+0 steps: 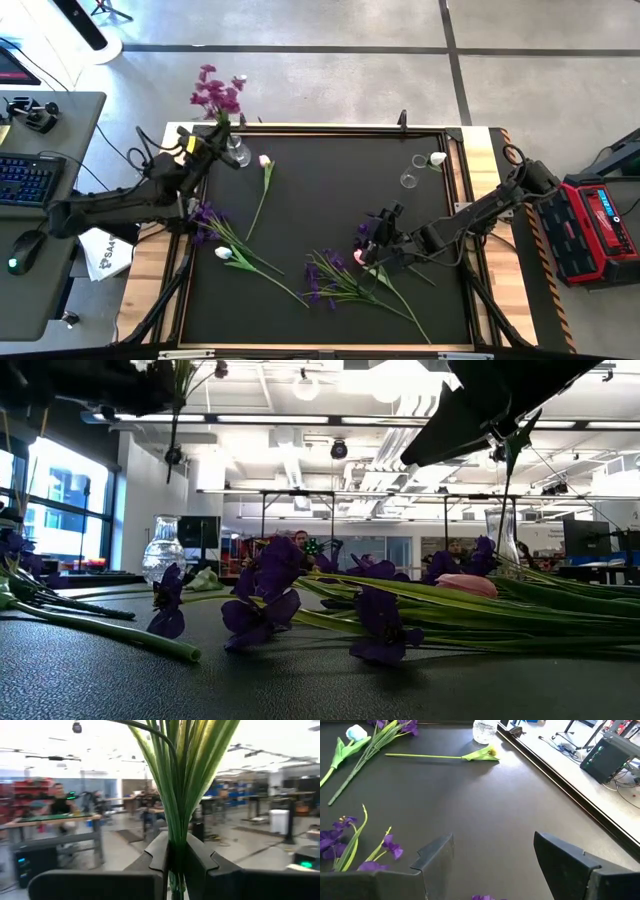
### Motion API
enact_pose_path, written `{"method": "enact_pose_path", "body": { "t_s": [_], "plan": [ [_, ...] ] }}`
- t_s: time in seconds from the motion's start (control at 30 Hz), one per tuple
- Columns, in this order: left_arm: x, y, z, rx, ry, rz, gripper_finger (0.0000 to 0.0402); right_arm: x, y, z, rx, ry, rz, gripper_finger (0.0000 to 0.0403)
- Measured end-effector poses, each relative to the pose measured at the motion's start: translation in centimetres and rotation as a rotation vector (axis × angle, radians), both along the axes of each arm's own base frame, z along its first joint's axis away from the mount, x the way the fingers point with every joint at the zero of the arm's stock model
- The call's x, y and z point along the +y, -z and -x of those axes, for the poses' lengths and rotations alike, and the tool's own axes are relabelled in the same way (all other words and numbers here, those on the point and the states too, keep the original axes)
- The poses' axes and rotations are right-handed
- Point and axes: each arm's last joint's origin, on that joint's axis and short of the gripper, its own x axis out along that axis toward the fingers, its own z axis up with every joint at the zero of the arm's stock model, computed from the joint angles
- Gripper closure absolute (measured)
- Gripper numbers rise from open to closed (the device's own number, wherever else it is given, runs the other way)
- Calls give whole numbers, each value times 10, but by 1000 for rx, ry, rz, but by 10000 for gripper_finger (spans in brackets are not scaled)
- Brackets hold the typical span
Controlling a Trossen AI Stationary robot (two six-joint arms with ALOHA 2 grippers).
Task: Sort flowers into vase by color
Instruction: Put the pink flowers into the left transparent vase
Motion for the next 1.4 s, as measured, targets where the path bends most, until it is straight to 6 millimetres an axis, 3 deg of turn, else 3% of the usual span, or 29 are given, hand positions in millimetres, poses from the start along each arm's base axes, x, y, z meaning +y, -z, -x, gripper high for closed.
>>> {"method": "enact_pose_path", "body": {
  "t_s": [0.17, 0.77, 1.4],
  "plan": [
    [16, 6, 8, -8, -117, 21, 375, 0, 0, 0, 6, -6, 8, 144],
    [58, 23, 11, 13, -105, 114, 375, 0, 0, 0, 5, -5, 7, 144],
    [69, 25, 18, 31, -101, 109, 375, 0, 0, 0, 4, -5, 7, 144]
  ]
}}
